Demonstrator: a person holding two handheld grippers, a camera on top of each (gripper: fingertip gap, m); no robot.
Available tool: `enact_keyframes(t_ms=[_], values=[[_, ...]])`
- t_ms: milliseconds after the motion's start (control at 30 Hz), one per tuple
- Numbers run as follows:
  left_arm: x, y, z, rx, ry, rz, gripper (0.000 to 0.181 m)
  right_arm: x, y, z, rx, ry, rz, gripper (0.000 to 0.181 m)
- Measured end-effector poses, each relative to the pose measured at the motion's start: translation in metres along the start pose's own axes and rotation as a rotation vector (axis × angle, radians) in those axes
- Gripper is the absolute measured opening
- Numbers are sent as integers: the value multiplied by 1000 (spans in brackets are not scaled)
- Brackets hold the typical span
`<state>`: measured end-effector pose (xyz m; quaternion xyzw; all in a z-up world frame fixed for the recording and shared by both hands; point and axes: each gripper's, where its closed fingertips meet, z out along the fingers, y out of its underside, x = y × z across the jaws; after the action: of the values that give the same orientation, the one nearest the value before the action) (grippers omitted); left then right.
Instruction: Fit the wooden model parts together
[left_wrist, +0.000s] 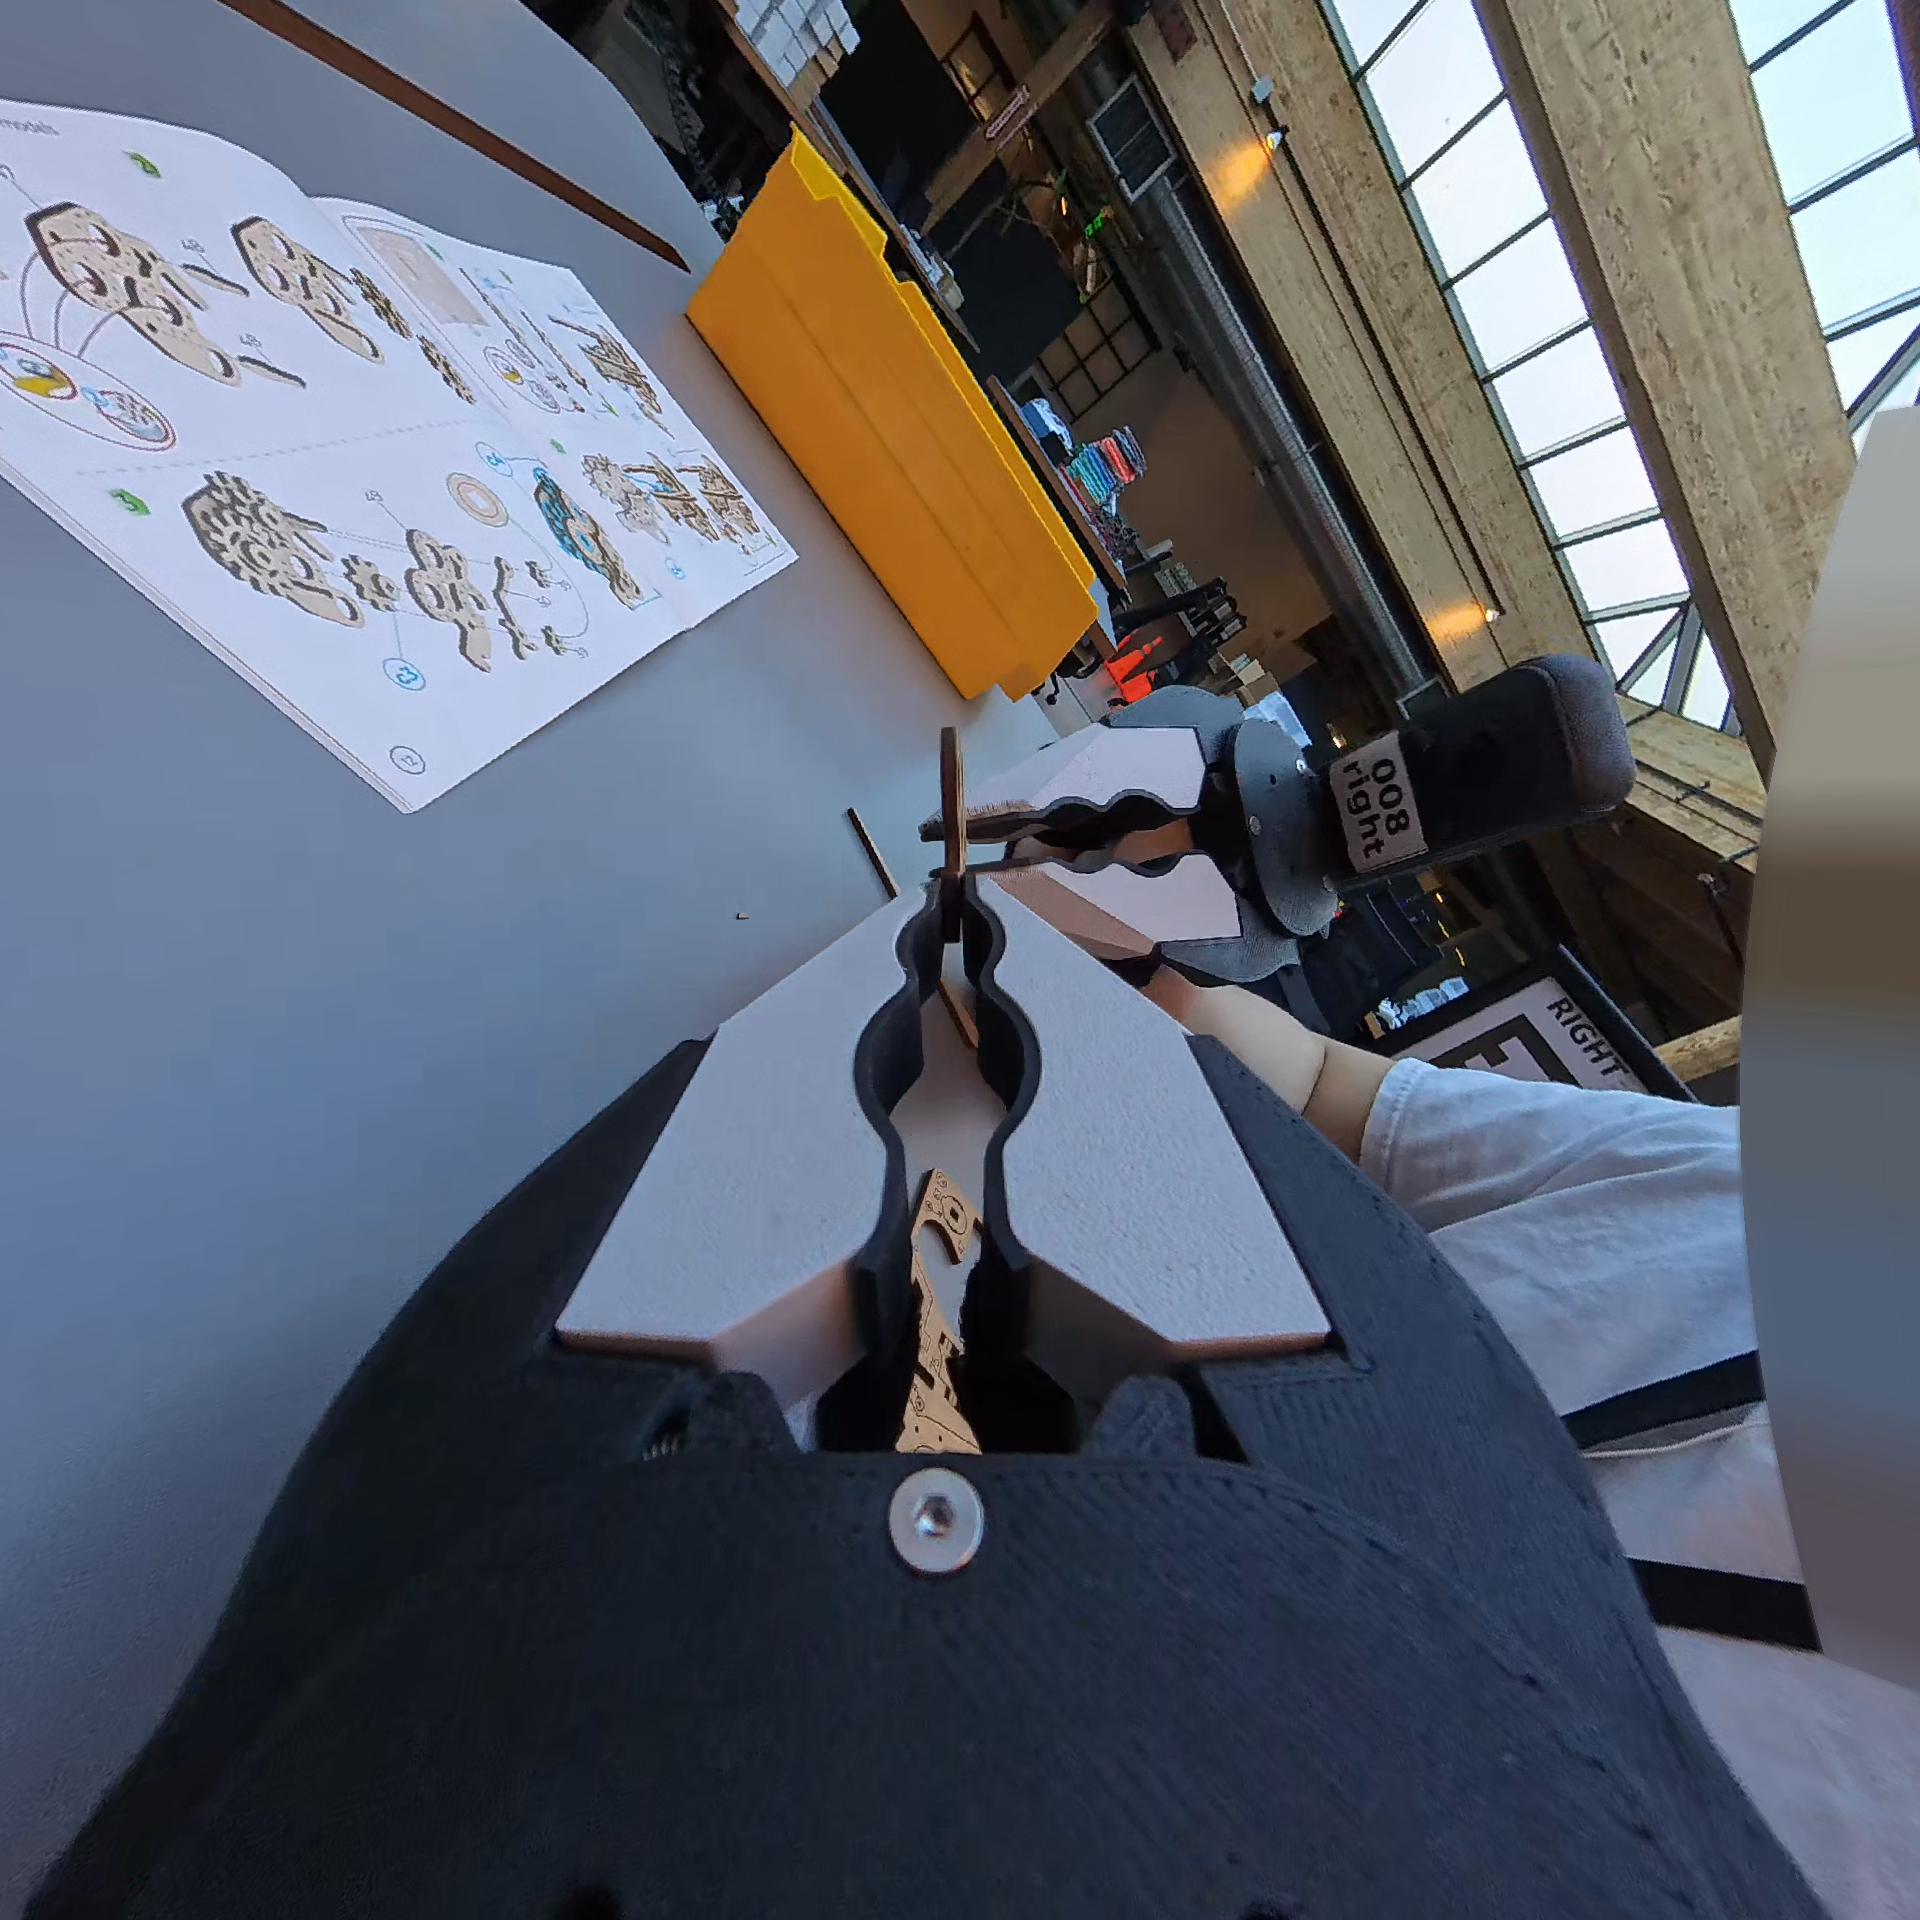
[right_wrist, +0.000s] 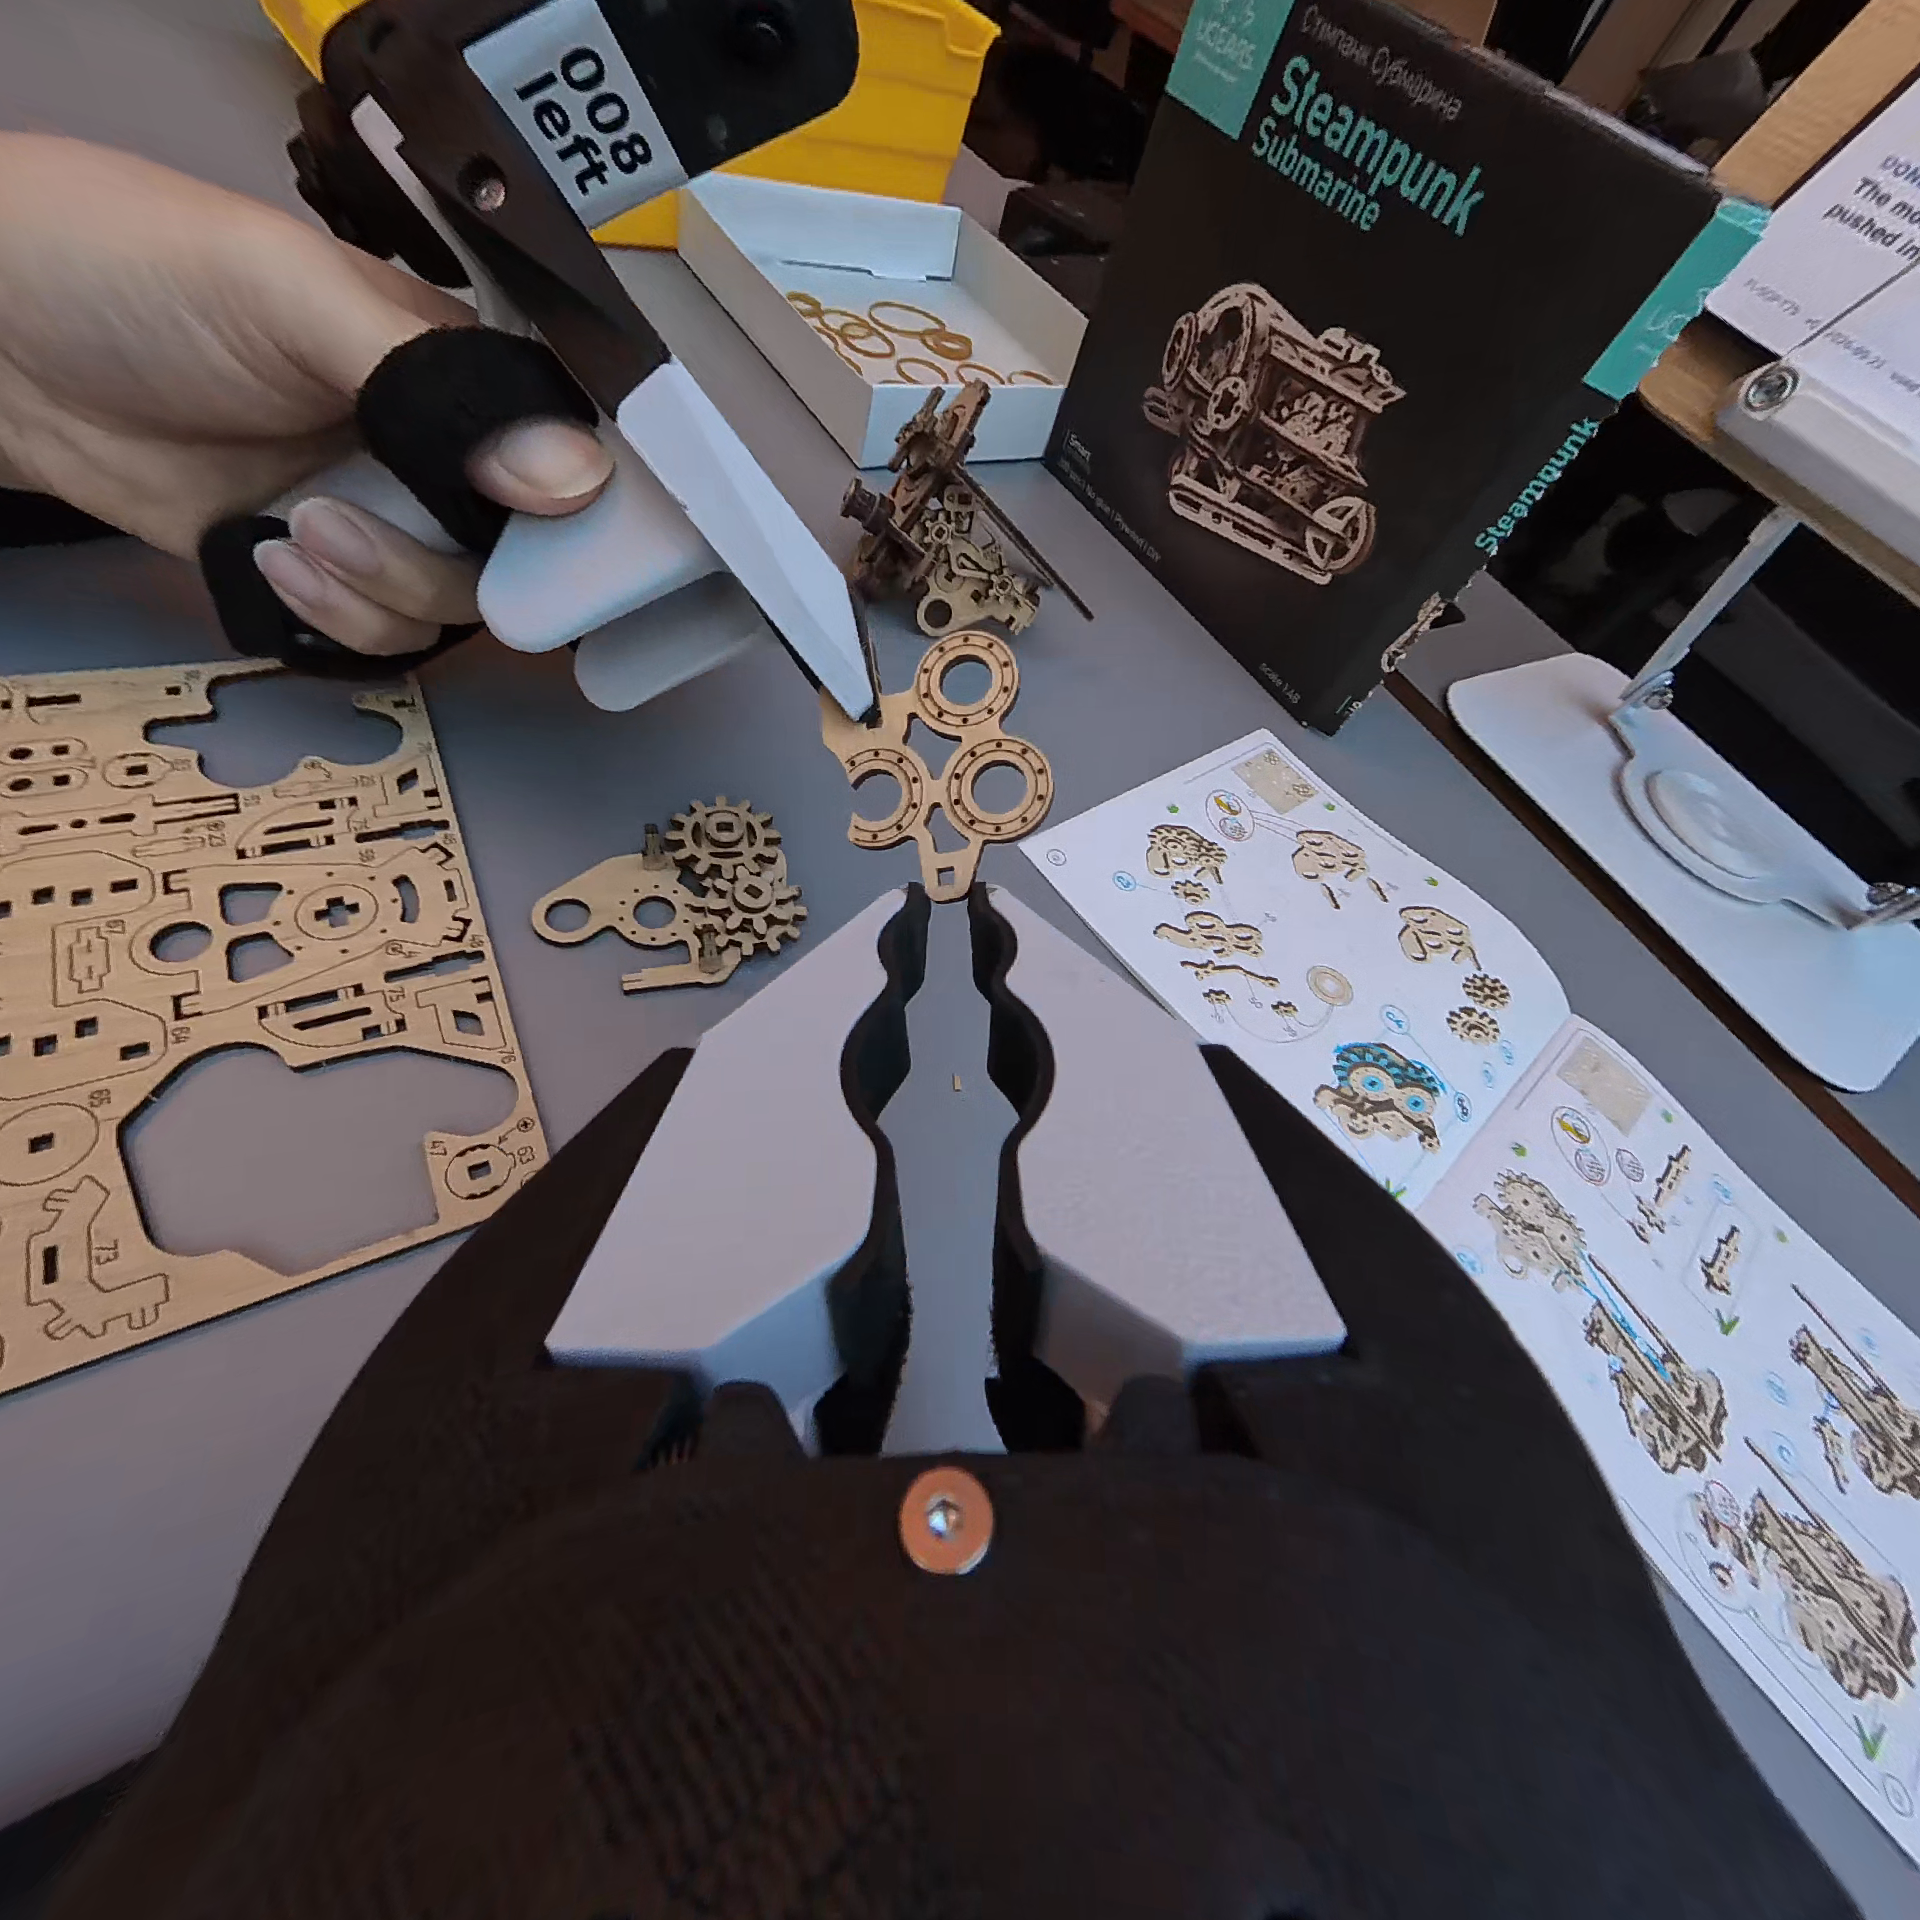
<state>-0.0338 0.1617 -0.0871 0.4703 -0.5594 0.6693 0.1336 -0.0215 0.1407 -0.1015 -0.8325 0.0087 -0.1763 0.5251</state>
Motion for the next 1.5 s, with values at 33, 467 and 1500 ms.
enact_keyframes(t_ms=[33, 467, 1500], values=[[-2, 1, 1, -1, -7, -6, 0, 0, 3, 1, -18, -3, 6, 6], [0, 21, 1, -170, 4, 36, 0, -8, 7, -7, 30, -162, -151, 6], [9, 36, 8, -231, 16, -14, 0, -18, -10, -12, 162, -103, -314, 44]])
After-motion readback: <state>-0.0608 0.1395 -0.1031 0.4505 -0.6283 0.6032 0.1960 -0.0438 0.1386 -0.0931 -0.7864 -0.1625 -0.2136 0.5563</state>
